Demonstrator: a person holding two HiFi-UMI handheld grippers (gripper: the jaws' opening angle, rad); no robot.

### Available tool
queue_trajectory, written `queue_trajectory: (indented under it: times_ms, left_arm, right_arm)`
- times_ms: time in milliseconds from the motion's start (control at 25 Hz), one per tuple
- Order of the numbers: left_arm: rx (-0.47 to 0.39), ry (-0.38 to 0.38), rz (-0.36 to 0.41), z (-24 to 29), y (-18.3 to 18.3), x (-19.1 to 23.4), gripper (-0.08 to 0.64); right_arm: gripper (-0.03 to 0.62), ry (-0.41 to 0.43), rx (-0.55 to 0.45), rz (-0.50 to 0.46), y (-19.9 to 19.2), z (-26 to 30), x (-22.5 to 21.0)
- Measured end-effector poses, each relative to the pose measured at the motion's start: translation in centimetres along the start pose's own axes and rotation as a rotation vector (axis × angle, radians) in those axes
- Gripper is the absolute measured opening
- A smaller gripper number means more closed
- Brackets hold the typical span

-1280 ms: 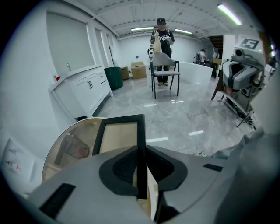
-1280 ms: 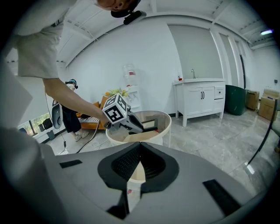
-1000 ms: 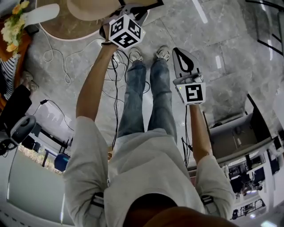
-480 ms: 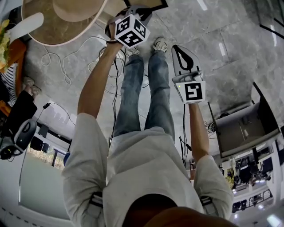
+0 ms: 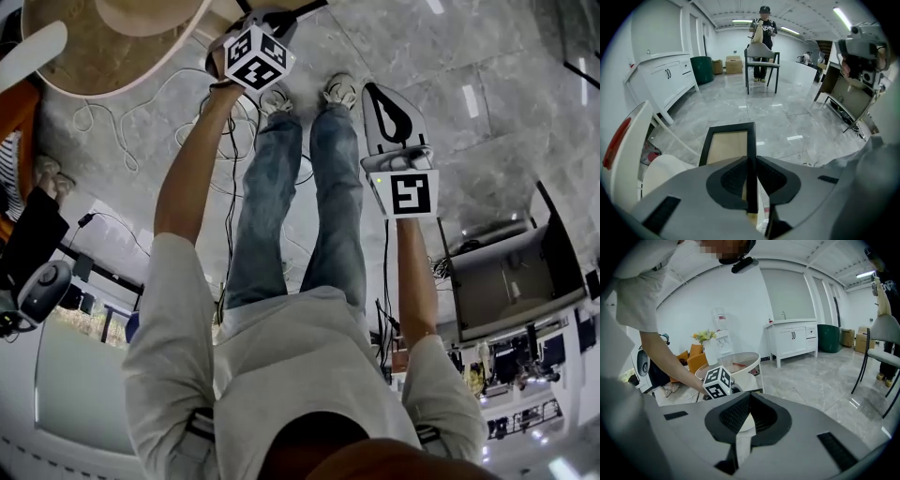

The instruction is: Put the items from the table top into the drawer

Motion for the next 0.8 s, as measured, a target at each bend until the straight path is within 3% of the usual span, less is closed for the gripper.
queue_trajectory:
  times_ms: [400,800]
  left_arm:
    - [0.031,0.056,-0.040,5.3,-7.3,2.9,0.071]
    - [0.117,0.074,-0.183,9.1,-14.6,5.2,0.071]
  right_arm:
    - [0.023,0.027,-0.030,0.006,-5.6,6.8,0.0]
    - [0.023,0.020,-0.094,-0.016,-7.8,10.1,-2.3]
Point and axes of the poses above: the fingertips, and each gripper's own axes: z forward along the fingers, x to its left, y out of its top, the point moved 4 cm from there along -z, backward along the fingers, and after that the axes turned 2 degrees about -y, right-handed, at the moved point
